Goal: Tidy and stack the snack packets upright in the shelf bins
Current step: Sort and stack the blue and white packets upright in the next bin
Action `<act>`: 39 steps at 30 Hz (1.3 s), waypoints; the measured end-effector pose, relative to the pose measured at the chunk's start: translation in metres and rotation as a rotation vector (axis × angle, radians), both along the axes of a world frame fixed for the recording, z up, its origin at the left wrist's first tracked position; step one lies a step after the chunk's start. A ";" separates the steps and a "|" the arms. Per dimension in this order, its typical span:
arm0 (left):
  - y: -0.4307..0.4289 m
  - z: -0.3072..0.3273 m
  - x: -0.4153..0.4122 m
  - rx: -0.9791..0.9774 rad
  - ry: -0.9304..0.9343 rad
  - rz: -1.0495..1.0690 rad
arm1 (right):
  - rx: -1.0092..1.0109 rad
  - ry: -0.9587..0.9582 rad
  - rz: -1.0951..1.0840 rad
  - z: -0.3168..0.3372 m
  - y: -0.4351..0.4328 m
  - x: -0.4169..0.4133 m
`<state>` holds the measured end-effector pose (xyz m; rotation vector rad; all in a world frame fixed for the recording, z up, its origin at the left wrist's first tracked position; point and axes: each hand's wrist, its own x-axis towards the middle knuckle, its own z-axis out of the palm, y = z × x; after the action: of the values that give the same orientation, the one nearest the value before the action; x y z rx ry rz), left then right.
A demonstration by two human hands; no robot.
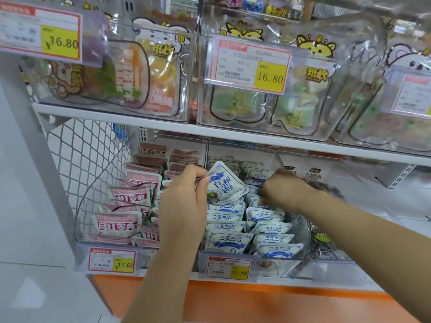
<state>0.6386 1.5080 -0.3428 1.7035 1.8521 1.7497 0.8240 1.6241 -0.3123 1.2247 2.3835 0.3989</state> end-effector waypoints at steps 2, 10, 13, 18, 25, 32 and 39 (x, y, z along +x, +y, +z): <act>0.000 0.000 0.000 0.004 0.000 0.003 | 0.038 -0.033 0.014 -0.002 0.002 0.001; 0.002 -0.001 0.001 0.011 0.001 0.014 | 0.117 0.261 0.105 0.003 0.003 0.003; 0.002 0.000 0.002 0.003 0.000 0.024 | -0.018 0.444 0.052 -0.002 -0.006 -0.007; 0.001 0.001 0.002 0.003 0.005 0.020 | -0.018 0.396 0.078 -0.019 -0.012 -0.006; 0.002 0.000 0.001 0.009 0.006 0.021 | -0.042 0.409 0.101 -0.016 -0.009 0.001; 0.002 0.000 0.001 0.006 0.003 0.024 | 0.011 0.182 0.139 -0.010 0.006 -0.006; 0.002 -0.001 -0.001 0.026 0.001 0.017 | -0.035 0.371 0.121 -0.007 -0.005 0.003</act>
<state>0.6376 1.5104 -0.3442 1.7030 1.8576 1.7874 0.8272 1.6193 -0.3196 1.2293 2.7741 0.1749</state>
